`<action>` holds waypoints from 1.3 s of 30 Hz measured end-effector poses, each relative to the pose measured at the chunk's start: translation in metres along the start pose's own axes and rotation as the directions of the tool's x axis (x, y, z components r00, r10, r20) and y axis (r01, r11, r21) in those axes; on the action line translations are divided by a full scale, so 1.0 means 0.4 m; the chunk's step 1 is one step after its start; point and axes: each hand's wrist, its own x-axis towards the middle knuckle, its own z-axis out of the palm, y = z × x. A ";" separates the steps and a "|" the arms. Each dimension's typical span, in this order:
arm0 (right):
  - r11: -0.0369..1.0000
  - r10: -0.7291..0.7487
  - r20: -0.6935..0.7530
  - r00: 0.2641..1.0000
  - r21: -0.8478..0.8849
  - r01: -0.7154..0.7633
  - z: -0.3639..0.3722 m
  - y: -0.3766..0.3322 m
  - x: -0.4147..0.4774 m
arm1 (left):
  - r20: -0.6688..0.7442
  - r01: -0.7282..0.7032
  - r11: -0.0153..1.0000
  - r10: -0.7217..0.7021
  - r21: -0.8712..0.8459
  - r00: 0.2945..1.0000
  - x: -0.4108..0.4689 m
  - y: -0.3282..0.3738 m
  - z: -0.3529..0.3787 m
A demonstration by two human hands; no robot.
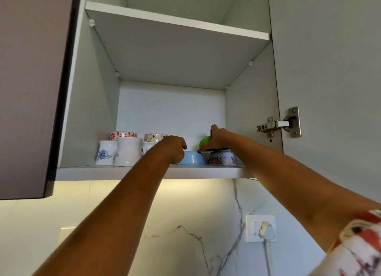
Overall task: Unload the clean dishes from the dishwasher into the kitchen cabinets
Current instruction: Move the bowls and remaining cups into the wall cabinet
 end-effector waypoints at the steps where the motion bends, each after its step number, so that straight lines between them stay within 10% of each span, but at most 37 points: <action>1: 1.000 -0.007 0.008 1.000 -0.018 0.007 0.000 -0.007 0.004 | 0.011 -0.003 1.000 0.003 0.008 1.000 -0.001 -0.004 -0.001; 27: 0.972 -0.142 0.143 0.980 -0.169 0.165 0.019 0.005 0.035 | 0.127 -0.035 0.980 0.010 0.197 0.992 0.010 0.003 0.020; 33: 0.972 -0.222 0.006 0.975 -0.080 0.221 -0.025 0.010 -0.034 | -0.126 -0.079 0.996 0.083 0.039 0.989 -0.004 -0.004 0.009; 39: 0.847 -0.313 -0.361 0.879 0.314 0.430 -0.064 -0.001 -0.272 | -0.536 -0.196 0.980 0.177 0.023 0.825 -0.110 0.051 0.003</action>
